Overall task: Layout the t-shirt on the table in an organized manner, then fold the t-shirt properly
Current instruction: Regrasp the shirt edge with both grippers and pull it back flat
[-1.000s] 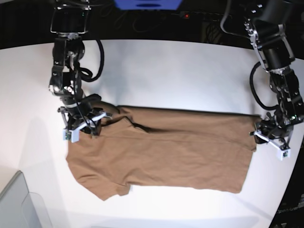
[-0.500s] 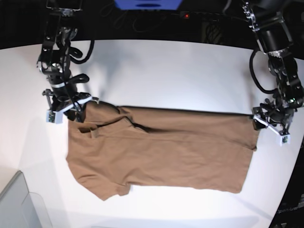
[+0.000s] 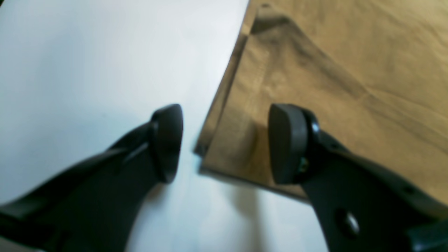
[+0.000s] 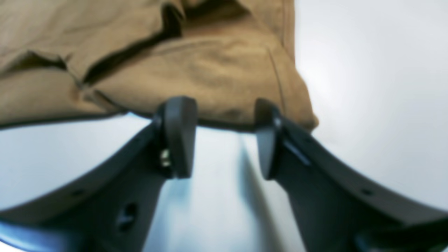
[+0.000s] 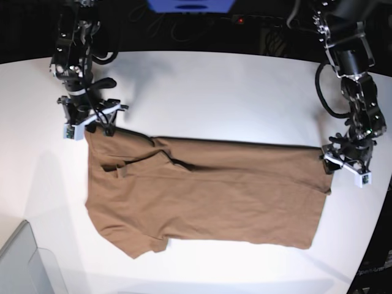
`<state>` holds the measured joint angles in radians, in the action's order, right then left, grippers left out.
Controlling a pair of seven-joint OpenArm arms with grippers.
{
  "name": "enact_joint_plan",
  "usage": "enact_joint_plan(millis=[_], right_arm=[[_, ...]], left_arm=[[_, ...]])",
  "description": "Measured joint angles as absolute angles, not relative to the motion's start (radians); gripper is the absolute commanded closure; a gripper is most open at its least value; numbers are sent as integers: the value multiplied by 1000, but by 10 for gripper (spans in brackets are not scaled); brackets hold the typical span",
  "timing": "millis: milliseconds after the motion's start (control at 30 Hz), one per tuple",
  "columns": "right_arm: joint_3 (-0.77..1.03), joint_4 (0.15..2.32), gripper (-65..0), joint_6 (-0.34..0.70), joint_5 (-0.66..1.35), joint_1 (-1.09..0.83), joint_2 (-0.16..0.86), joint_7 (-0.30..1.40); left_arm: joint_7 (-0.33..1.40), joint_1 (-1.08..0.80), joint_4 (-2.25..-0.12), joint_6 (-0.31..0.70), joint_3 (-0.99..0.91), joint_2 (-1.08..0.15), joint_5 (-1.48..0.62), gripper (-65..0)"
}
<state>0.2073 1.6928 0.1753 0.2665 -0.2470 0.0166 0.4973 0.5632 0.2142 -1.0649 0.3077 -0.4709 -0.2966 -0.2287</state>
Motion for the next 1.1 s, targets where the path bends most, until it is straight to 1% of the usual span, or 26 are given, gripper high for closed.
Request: enact_joint_plan(millis=[67,100,167,367,467,500,733,767,833,1033,1100], right_arm=[[212,1694,-402,176,268,-248,17,486],[220,1694,-415,176,270,-250,17,486],[237,1694,-423,175,267,-254,20,487],[246,1660,-425,175,268,-224,43,486],[249,1611,-425,175,268,-198,52,481],[249,1592,-425,175,267,-191,52,487],[248,1504,-419,176,269,-159,72,466],[248,1496,-404,176,270,-158,72,454],[248,1490,-334,176,270,-159,73,446],[247,1493,0,179,281,-191,114,448],[247,1502,0,180,286,-207,115,446]], left_arm=[[560,223,-1025,309,-471,-297,-229,-370],[558,222,-1009,309,-471,-296,-228,-368],[546,220,-996,310,-471,-297,-228,-330],[549,225,-988,310,-470,-296,-228,-96],[549,225,-988,310,-470,-296,-228,-8],[549,225,-988,310,-470,-296,-228,0],[550,222,-988,311,-470,-303,-228,-4],[549,221,-988,310,-470,-302,-228,-4],[550,221,-988,310,-470,-303,-228,-4],[548,176,-1028,313,-470,-305,-236,-4],[549,143,-1061,319,-470,-311,-239,-4]])
